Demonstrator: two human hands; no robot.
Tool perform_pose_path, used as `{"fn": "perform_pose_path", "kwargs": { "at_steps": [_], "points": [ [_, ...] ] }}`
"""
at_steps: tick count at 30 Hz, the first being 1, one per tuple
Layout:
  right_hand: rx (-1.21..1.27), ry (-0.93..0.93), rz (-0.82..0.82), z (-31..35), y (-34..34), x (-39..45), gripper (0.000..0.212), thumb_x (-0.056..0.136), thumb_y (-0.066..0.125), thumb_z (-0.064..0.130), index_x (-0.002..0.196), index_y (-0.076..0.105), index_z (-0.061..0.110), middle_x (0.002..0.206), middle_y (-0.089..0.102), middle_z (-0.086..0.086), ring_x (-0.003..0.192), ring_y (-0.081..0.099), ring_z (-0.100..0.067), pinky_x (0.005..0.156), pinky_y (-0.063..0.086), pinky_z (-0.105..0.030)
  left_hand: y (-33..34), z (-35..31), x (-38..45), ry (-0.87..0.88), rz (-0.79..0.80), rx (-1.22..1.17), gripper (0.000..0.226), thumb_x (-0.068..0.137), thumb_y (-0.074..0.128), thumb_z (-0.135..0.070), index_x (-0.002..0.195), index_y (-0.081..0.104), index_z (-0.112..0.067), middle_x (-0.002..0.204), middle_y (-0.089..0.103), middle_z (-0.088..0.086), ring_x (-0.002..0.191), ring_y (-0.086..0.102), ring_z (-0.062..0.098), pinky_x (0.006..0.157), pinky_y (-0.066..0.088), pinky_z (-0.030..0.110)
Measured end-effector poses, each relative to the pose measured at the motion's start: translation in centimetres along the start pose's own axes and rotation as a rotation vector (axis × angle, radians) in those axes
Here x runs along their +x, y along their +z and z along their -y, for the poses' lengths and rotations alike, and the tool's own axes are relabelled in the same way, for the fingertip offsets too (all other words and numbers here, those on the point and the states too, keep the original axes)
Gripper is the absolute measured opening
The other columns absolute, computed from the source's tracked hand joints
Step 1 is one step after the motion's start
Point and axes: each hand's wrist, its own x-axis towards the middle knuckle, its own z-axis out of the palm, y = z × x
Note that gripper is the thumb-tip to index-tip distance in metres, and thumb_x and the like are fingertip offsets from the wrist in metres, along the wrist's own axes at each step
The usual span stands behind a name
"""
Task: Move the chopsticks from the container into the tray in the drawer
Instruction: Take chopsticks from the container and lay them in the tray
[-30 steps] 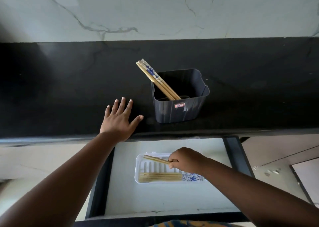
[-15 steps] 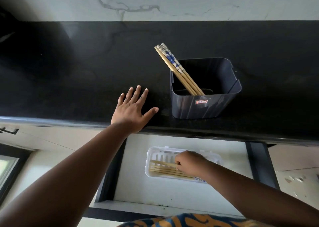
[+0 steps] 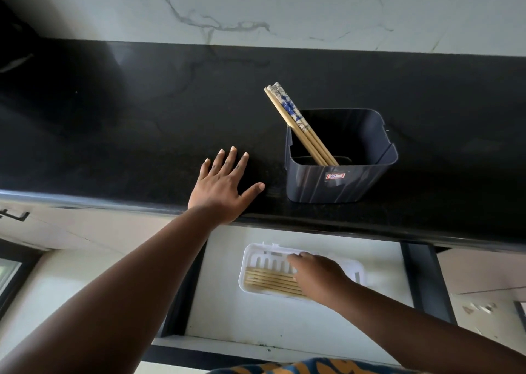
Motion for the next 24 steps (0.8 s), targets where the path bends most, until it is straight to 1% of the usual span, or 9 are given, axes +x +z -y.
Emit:
{"fn": "perform_pose_path", "kwargs": {
  "at_steps": [2, 4, 7, 10, 13, 15, 16, 19, 24],
  "points": [
    [0.086, 0.025, 0.078, 0.4, -2.9, -1.0, 0.034, 0.092, 0.048, 0.019, 0.125, 0.054, 0.021, 0.121, 0.061, -0.003, 0.109, 0.059, -0.026, 0.083, 0.047, -0.032, 0.1, 0.0, 0.0, 0.004, 0.003, 0.004, 0.084, 0.085, 0.008, -0.079, 0.154, 0.002, -0.032, 0.163, -0.004, -0.002, 0.149, -0.011, 0.018, 0.120, -0.006, 0.042],
    [0.196, 0.025, 0.158, 1.3, -7.0, -2.5, 0.040, 0.088, 0.060, 0.031, 0.128, 0.055, 0.029, 0.130, 0.059, 0.004, 0.115, 0.056, -0.019, 0.092, 0.046, -0.031, 0.1, 0.1, 0.0, 0.011, 0.003, 0.002, 0.085, 0.084, 0.007, -0.079, 0.154, 0.002, -0.031, 0.163, -0.005, -0.001, 0.149, -0.011, 0.018, 0.120, -0.006, 0.042],
    [0.358, -0.061, 0.159, 3.0, -14.6, -5.5, 0.039, 0.076, 0.074, 0.042, 0.113, 0.062, 0.042, 0.112, 0.068, 0.016, 0.098, 0.064, -0.006, 0.087, 0.053, -0.032, 0.2, 0.1, 0.1, 0.007, 0.008, 0.004, 0.087, 0.082, 0.005, -0.080, 0.154, 0.002, -0.030, 0.163, -0.005, 0.000, 0.149, -0.011, 0.019, 0.120, -0.006, 0.042],
    [0.621, -0.185, -0.013, 4.3, -21.7, -7.9, 0.024, 0.075, 0.078, 0.036, 0.096, 0.069, 0.042, 0.090, 0.074, 0.008, 0.077, 0.067, -0.002, 0.072, 0.056, -0.024, 0.2, 0.0, 0.1, 0.001, 0.018, 0.016, 0.089, 0.081, 0.004, -0.079, 0.154, 0.000, -0.029, 0.163, -0.005, 0.001, 0.149, -0.011, 0.020, 0.120, -0.005, 0.043],
    [0.769, -0.172, -0.357, 3.7, -26.3, -7.6, 0.011, 0.080, 0.075, 0.024, 0.086, 0.074, 0.034, 0.075, 0.073, 0.006, 0.065, 0.067, -0.006, 0.059, 0.055, -0.019, 0.0, -0.2, 0.1, 0.003, 0.034, 0.021, 0.087, 0.083, 0.005, -0.078, 0.154, -0.001, -0.028, 0.163, -0.006, 0.003, 0.149, -0.011, 0.022, 0.120, -0.005, 0.044],
    [0.745, -0.067, -0.528, 2.6, -27.2, -5.6, 0.008, 0.082, 0.073, 0.021, 0.083, 0.074, 0.029, 0.071, 0.072, 0.008, 0.067, 0.069, -0.009, 0.061, 0.057, -0.023, -0.2, -0.2, 0.1, -0.001, 0.050, 0.026, 0.084, 0.086, 0.011, -0.076, 0.154, -0.002, -0.028, 0.163, -0.007, 0.003, 0.149, -0.011, 0.023, 0.120, -0.005, 0.044],
    [0.703, -0.006, -0.557, 2.1, -27.1, -4.4, 0.007, 0.082, 0.073, 0.020, 0.082, 0.073, 0.027, 0.072, 0.071, 0.008, 0.070, 0.069, -0.011, 0.064, 0.057, -0.027, -0.3, -0.2, 0.2, -0.004, 0.062, 0.028, 0.083, 0.087, 0.013, -0.075, 0.154, -0.003, -0.028, 0.163, -0.007, 0.003, 0.149, -0.011, 0.023, 0.120, -0.005, 0.044],
    [0.563, 0.147, -0.513, 0.8, -25.7, -1.3, 0.012, 0.077, 0.077, 0.022, 0.083, 0.069, 0.029, 0.084, 0.070, 0.007, 0.083, 0.068, -0.014, 0.078, 0.055, -0.031, -0.5, -0.2, 0.4, -0.009, 0.099, 0.025, 0.082, 0.088, 0.015, -0.075, 0.153, -0.005, -0.029, 0.163, -0.011, 0.003, 0.149, -0.013, 0.023, 0.119, -0.007, 0.044],
    [0.502, 0.201, -0.478, 1.1, -24.1, 0.5, 0.024, 0.069, 0.082, 0.035, 0.081, 0.062, 0.030, 0.081, 0.070, 0.008, 0.074, 0.068, -0.012, 0.063, 0.053, -0.028, -0.6, 0.0, 0.6, 0.000, 0.144, 0.014, 0.082, 0.088, 0.013, -0.076, 0.153, -0.009, -0.030, 0.162, -0.015, 0.003, 0.147, -0.018, 0.023, 0.118, -0.009, 0.044]
  ]
}}
